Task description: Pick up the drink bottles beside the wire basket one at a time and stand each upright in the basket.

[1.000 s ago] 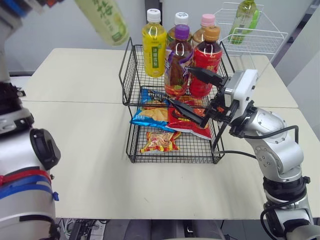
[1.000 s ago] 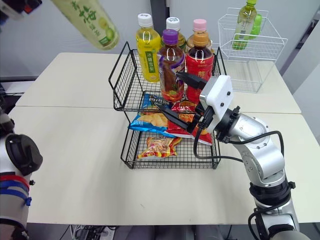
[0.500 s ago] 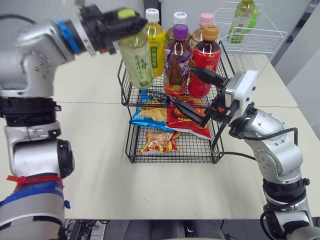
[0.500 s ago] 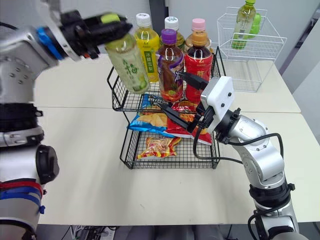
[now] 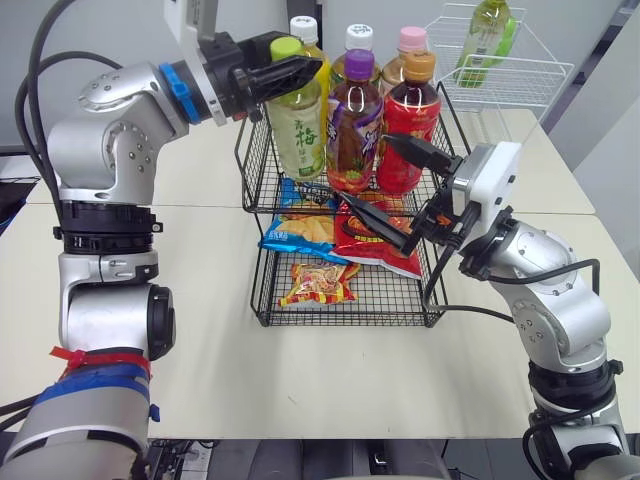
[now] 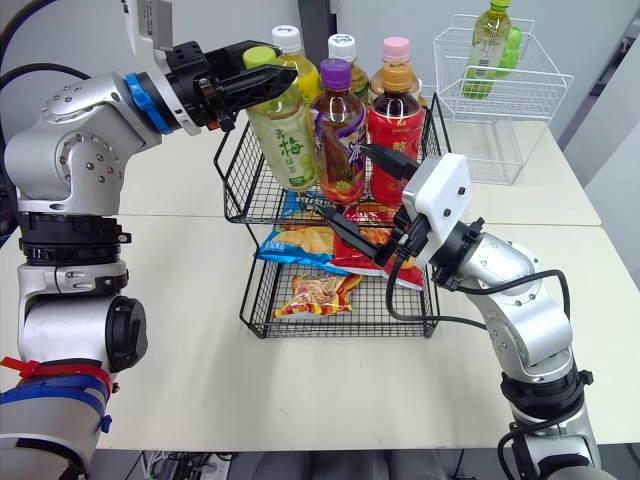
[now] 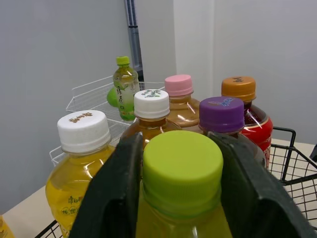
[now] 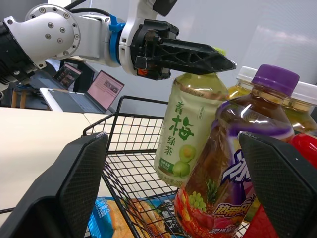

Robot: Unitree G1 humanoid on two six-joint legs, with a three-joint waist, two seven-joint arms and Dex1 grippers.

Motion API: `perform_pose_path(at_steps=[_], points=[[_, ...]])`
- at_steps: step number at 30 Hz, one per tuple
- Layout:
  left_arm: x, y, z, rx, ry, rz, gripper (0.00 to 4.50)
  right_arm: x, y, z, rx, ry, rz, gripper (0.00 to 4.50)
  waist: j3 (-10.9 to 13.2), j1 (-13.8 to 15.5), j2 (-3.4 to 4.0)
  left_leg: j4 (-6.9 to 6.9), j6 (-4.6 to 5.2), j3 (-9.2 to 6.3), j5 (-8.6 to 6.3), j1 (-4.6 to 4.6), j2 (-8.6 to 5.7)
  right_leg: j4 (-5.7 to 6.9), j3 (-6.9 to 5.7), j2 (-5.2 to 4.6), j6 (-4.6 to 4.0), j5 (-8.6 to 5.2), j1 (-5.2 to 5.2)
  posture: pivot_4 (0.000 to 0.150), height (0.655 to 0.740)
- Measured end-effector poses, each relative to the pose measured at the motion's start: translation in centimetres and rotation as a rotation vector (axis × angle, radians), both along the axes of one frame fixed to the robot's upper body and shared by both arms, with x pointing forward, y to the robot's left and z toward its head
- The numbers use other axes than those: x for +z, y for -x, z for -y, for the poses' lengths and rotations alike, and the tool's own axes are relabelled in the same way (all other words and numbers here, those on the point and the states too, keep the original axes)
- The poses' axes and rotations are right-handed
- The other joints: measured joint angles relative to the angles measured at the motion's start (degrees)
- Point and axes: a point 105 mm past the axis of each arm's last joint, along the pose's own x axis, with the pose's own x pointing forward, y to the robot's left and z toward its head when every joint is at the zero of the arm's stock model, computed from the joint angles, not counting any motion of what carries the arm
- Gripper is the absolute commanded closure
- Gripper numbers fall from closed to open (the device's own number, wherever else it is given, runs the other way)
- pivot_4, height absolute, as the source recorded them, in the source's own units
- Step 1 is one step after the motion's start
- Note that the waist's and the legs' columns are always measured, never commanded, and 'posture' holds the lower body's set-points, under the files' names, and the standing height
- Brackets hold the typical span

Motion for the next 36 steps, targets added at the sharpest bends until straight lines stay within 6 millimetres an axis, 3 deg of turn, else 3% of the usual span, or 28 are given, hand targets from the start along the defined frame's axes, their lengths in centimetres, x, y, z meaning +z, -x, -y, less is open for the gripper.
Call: perform_pose_path(at_steps=[4, 9, 12, 17, 23, 26, 28, 32, 36], points=[[0.0, 0.0, -0.1, -0.002, 0.005, -0.002, 0.04, 0.0, 0.1, 0.0, -0.002, -0.002, -0.003, 0.00, 0.00, 0.00, 0.00, 0.01, 0.00, 0.00, 0.00, 0.00, 0.00, 0.00, 0.00, 0.00, 0.00, 0.00, 0.00, 0.150, 0.7400], [0.4, 0.5, -1.5, 0.029, 0.021, 0.005, 0.04, -0.1, 0.1, 0.0, 0.003, 0.008, -0.005, 0.00, -0.01, -0.13, 0.01, 0.00, 0.01, 0.02, 0.00, 0.02, 0.00, 0.00, 0.02, 0.00, 0.00, 0.00, 0.00, 0.150, 0.7400], [-0.4, 1.1, -4.2, 0.095, 0.044, -0.021, 0.04, 0.1, 0.1, 0.4, 0.012, 0.008, -0.011, 0.00, -0.01, -0.63, 0.02, -0.01, 0.01, 0.01, 0.00, 0.04, 0.03, 0.02, 0.03, 0.01, 0.00, 0.00, -0.01, 0.150, 0.7400], [-2.0, 1.3, -9.5, 0.274, 0.047, -0.055, 0.04, 3.2, 0.2, 2.3, -0.010, -0.001, 0.073, 0.00, -0.01, -0.80, 0.03, 0.01, 0.01, 0.03, 0.00, 0.07, 0.02, 0.03, 0.02, -0.01, 0.00, 0.00, 0.02, 0.150, 0.7400], [-5.7, 1.3, -16.8, 0.499, 0.039, -0.117, 0.04, 4.9, -1.7, 8.0, -0.130, 0.122, 0.061, 0.00, -0.01, -0.04, 0.03, 0.02, 0.02, 0.09, -0.01, 0.07, 0.01, 0.00, 0.04, -0.02, -0.01, 0.00, 0.04, 0.150, 0.7400], [-7.4, 1.8, -18.9, 0.549, 0.007, -0.148, 0.04, 5.1, -2.9, 11.4, -0.208, 0.157, 0.003, 0.00, -0.01, 0.24, 0.02, 0.02, 0.02, 0.10, -0.01, 0.06, -0.01, -0.01, 0.04, -0.06, -0.01, 0.00, 0.05, 0.150, 0.7400], [-9.1, 2.3, -20.3, 0.586, -0.018, -0.183, 0.04, 4.6, -3.7, 14.8, -0.274, 0.171, -0.077, 0.00, -0.01, 0.27, 0.02, 0.02, 0.03, 0.14, -0.02, 0.08, -0.02, -0.04, 0.05, -0.08, -0.01, 0.00, 0.08, 0.150, 0.7400], [-14.7, 2.8, -23.6, 0.714, -0.076, -0.320, 0.04, 0.8, -5.1, 20.2, -0.358, 0.127, -0.272, 0.00, -0.02, 0.06, 0.02, 0.01, 0.06, 0.23, -0.02, 0.18, 0.04, -0.02, 0.11, -0.04, -0.01, 0.00, 0.10, 0.150, 0.7400], [-16.5, 2.8, -24.0, 0.751, -0.111, -0.329, 0.04, -4.7, -5.6, 23.6, -0.408, 0.159, -0.447, 0.00, -0.02, 0.19, 0.03, 0.06, 0.07, 0.24, -0.01, 0.16, 0.03, 0.00, 0.11, -0.05, -0.01, 0.01, 0.11, 0.150, 0.7400]])
